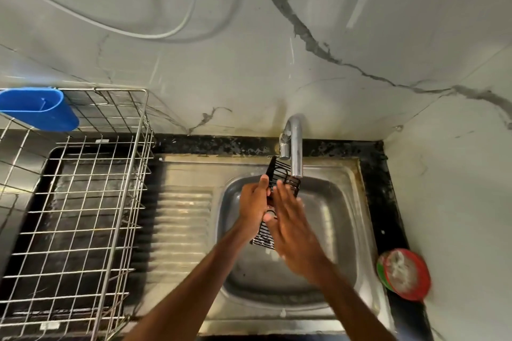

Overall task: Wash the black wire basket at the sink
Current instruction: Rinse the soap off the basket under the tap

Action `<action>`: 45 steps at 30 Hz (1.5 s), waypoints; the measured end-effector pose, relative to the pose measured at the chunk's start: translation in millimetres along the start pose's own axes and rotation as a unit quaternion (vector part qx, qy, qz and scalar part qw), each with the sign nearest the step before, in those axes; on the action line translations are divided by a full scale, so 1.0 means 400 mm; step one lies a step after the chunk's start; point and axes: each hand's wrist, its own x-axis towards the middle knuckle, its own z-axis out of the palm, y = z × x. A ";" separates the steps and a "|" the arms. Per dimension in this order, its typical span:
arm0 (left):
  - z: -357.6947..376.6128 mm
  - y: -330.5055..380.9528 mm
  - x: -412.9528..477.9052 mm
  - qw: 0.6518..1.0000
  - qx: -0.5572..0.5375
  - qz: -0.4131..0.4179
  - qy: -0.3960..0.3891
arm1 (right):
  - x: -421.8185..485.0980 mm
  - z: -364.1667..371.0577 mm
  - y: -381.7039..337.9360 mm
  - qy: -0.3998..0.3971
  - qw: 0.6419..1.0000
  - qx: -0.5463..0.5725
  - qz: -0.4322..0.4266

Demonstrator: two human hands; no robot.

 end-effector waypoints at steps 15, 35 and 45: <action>0.003 0.008 -0.035 0.987 -0.117 -0.062 0.090 | 0.197 -0.059 0.084 -0.026 0.947 0.253 0.195; -0.053 -0.026 0.003 0.976 -0.184 -0.102 0.049 | 0.124 0.016 0.094 0.022 0.932 0.324 0.162; -0.075 -0.021 0.020 0.971 -0.202 -0.125 0.039 | 0.131 0.029 0.014 0.057 0.956 0.287 0.022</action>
